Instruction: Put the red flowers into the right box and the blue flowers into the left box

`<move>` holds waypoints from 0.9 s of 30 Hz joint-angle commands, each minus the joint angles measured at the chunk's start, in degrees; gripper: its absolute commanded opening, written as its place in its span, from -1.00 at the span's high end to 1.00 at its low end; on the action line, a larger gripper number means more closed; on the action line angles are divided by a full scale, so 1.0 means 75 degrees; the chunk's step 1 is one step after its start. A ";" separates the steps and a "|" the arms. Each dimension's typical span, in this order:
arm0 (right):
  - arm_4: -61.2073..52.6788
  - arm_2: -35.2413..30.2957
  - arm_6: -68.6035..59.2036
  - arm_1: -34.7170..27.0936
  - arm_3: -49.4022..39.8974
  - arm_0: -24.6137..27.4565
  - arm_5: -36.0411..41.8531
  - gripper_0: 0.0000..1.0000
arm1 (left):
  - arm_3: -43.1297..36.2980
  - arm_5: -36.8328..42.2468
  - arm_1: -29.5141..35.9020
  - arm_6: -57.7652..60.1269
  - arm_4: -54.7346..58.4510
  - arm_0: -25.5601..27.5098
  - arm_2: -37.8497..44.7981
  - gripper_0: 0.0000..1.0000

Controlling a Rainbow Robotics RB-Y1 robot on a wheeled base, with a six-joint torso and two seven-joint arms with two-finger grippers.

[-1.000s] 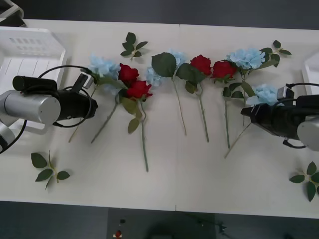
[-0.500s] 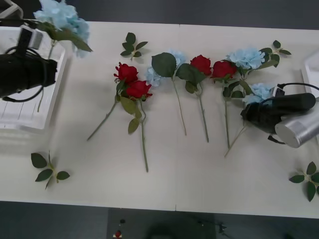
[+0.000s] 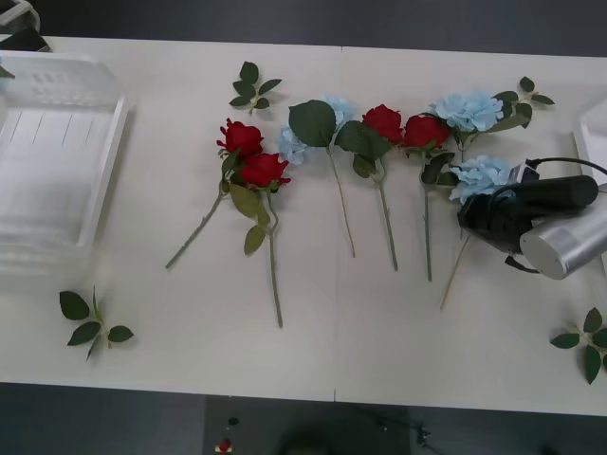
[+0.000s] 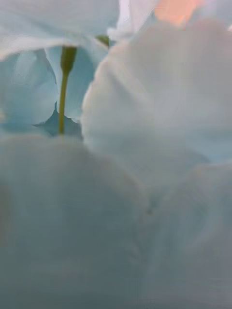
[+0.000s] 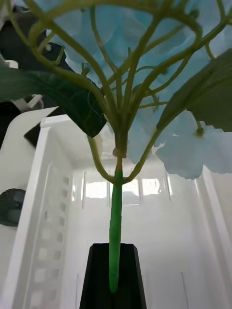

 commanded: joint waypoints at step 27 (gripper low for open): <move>-0.4578 -0.4509 0.6511 -0.1464 -0.6218 0.3812 -0.0149 1.00 | -0.1984 0.2902 -0.1454 0.0152 -0.0115 -0.1379 -0.2092 -1.00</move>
